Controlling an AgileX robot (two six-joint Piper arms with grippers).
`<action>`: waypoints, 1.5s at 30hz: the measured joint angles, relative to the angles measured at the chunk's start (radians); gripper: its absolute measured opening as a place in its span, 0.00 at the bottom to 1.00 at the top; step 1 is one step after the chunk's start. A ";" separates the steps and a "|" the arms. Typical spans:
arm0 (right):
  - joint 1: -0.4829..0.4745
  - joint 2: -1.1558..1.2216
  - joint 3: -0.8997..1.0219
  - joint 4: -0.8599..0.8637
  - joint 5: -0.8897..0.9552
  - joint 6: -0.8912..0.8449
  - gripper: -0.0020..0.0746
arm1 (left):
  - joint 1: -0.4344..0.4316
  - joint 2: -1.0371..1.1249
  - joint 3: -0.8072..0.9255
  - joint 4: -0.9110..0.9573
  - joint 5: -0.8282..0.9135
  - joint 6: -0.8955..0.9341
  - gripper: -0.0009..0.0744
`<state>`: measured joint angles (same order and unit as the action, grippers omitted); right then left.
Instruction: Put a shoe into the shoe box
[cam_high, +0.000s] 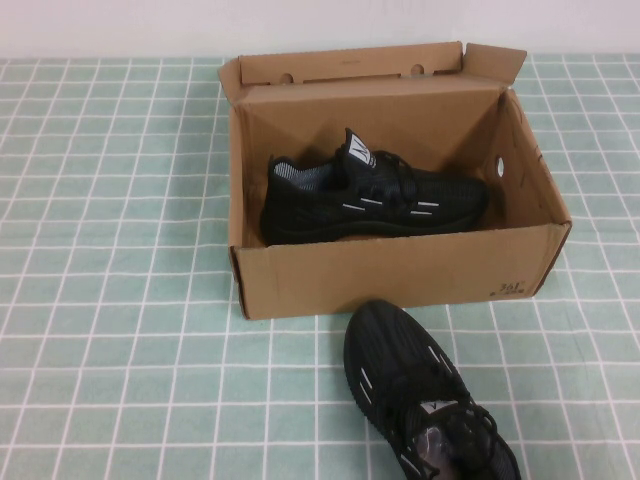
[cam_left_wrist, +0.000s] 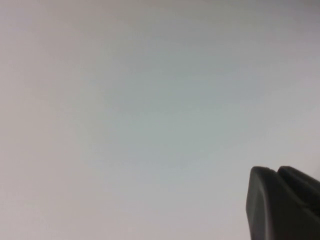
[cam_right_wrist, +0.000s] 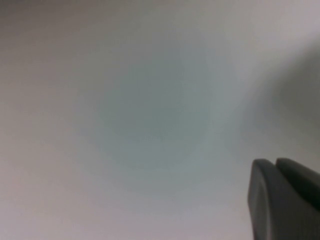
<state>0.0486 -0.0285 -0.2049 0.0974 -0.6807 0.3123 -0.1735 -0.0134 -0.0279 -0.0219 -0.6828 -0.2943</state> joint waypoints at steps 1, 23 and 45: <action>0.000 0.004 -0.046 0.011 0.057 0.000 0.01 | 0.000 0.000 -0.032 0.005 0.017 -0.002 0.01; 0.002 0.530 -0.567 0.085 1.173 -0.183 0.01 | 0.000 0.606 -0.501 0.656 0.468 -0.717 0.01; 0.315 0.998 -0.745 0.350 1.591 -0.449 0.02 | 0.000 0.624 -0.546 0.236 1.283 0.024 0.01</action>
<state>0.3641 0.9693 -0.9496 0.4476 0.9107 -0.1367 -0.1735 0.6101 -0.5739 0.2137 0.5999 -0.2708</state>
